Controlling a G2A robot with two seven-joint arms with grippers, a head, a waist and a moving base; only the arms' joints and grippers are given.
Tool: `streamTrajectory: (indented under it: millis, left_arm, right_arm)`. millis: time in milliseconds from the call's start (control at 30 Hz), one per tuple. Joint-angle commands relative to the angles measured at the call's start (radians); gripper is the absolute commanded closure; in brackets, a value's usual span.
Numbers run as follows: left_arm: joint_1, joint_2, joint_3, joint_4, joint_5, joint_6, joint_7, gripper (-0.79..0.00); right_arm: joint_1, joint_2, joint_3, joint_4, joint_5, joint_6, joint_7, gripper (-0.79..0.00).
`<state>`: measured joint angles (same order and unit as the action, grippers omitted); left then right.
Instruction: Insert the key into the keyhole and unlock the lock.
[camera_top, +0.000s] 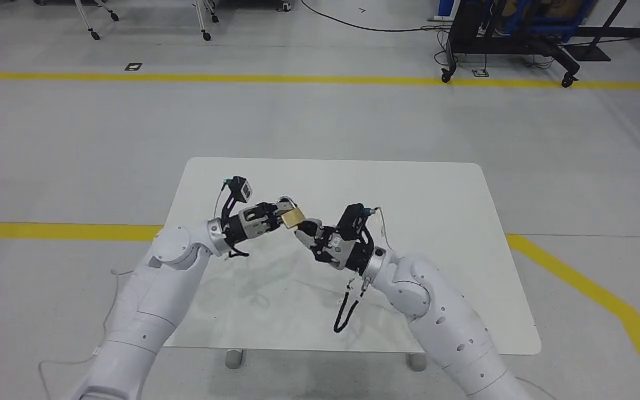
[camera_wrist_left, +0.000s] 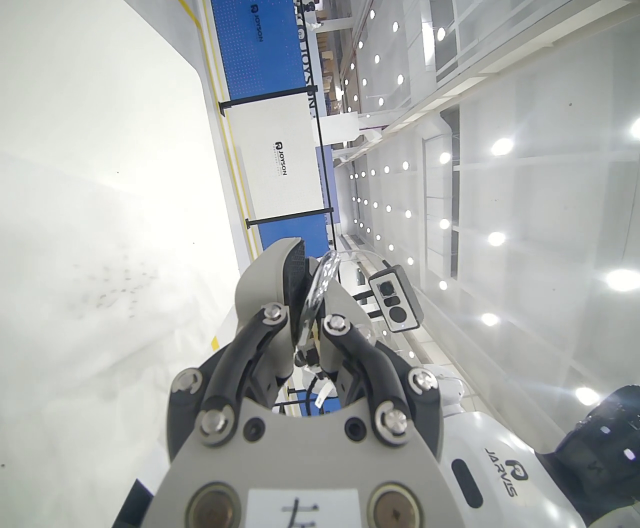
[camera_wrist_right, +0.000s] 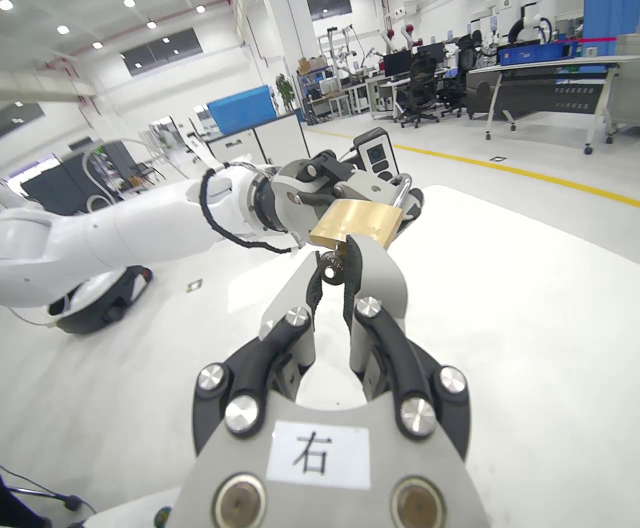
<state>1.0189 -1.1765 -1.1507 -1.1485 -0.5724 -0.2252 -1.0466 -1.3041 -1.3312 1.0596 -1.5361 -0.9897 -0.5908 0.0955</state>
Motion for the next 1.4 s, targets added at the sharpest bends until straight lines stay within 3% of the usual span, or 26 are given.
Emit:
streamTrajectory:
  millis: [0,67,233,400,500,600,700,800,1000,1167,1367]
  left_arm:
    - [-0.002,0.000,-0.001,0.005,-0.007,0.002,-0.010,0.000]
    - [-0.004,-0.001,-0.002,0.009,-0.015,0.003,-0.017,0.000]
    - [-0.007,-0.002,-0.001,0.015,-0.021,0.008,-0.022,0.000]
    - [-0.008,-0.003,-0.001,0.018,-0.024,0.014,-0.022,0.000]
    - [-0.010,-0.003,0.000,0.020,-0.023,0.022,-0.017,0.000]
    - [-0.011,-0.004,0.000,0.020,-0.022,0.024,-0.014,0.000]
    - [-0.009,-0.004,0.001,0.015,-0.015,0.010,-0.014,0.000]
    - [-0.005,-0.003,0.002,0.007,0.013,-0.019,-0.004,0.000]
    - [0.005,-0.002,0.002,-0.011,0.053,-0.054,0.015,0.000]
    - [0.014,-0.001,0.006,-0.030,0.100,-0.092,0.033,0.000]
    - [0.024,0.002,0.002,-0.047,0.149,-0.123,0.060,0.000]
  right_arm:
    - [-0.014,0.002,-0.002,-0.025,-0.071,0.042,-0.012,0.000]
    - [-0.028,0.004,-0.009,-0.051,-0.132,0.081,-0.025,-0.145]
    - [-0.044,0.008,-0.019,-0.081,-0.222,0.116,-0.038,-0.256]
    - [-0.064,0.011,-0.029,-0.113,-0.304,0.178,-0.042,-0.443]
    - [-0.076,0.013,-0.029,-0.132,-0.343,0.206,-0.046,-0.508]
    - [-0.092,0.015,-0.013,-0.127,-0.255,0.168,-0.055,-0.489]
    - [-0.079,0.014,0.013,-0.076,-0.015,0.063,-0.033,-0.456]
    - [-0.028,0.013,0.037,0.038,0.293,-0.071,0.037,-0.308]
    - [0.076,0.010,0.006,0.192,0.630,-0.201,0.231,-0.311]
    - [0.131,0.006,-0.025,0.263,0.758,-0.193,0.325,-0.289]
    - [0.162,0.000,-0.052,0.299,0.789,-0.168,0.351,-0.274]
